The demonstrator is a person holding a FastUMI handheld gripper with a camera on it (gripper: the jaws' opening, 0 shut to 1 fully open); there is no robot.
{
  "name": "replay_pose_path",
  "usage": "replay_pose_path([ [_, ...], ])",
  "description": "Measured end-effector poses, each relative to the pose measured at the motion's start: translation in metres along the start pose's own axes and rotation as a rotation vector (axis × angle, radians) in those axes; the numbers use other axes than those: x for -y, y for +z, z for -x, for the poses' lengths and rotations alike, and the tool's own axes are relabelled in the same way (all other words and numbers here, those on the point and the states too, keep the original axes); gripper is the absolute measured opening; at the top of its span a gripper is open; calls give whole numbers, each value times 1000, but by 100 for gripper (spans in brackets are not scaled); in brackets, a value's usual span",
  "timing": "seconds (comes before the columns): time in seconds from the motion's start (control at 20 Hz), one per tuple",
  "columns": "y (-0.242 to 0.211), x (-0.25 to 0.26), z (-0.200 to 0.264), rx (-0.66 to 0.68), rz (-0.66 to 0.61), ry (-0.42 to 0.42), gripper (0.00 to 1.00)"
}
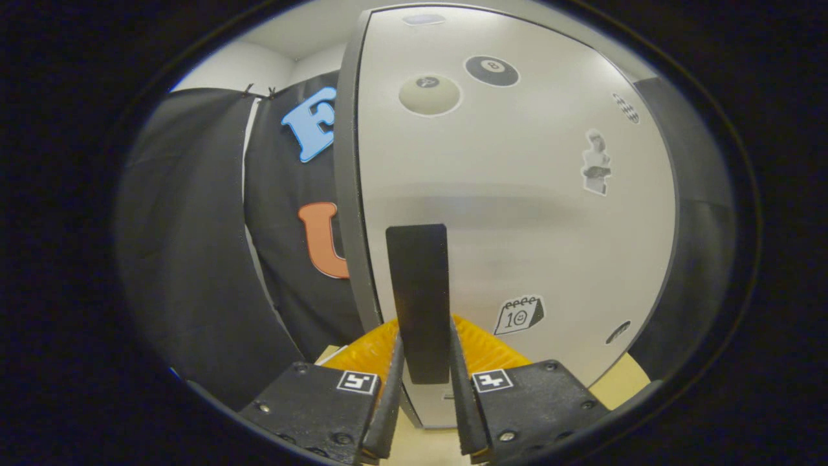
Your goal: Open the shoe cabinet door, grab the shoes and put them into the shoe cabinet, then close the shoe cabinet door.
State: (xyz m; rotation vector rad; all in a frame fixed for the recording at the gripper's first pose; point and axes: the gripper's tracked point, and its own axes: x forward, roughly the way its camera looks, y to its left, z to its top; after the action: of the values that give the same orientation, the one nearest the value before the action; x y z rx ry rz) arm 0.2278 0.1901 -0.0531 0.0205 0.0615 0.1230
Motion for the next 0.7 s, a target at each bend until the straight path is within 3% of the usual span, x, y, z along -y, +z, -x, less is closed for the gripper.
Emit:
replay_pose_path([
  [0.1, -2, 2, 1, -9, 20, -9, 39],
  [0.35, -4, 3, 9, -40, 11, 66, 30],
  [0.7, -8, 8, 44, -35, 22, 140, 29],
])
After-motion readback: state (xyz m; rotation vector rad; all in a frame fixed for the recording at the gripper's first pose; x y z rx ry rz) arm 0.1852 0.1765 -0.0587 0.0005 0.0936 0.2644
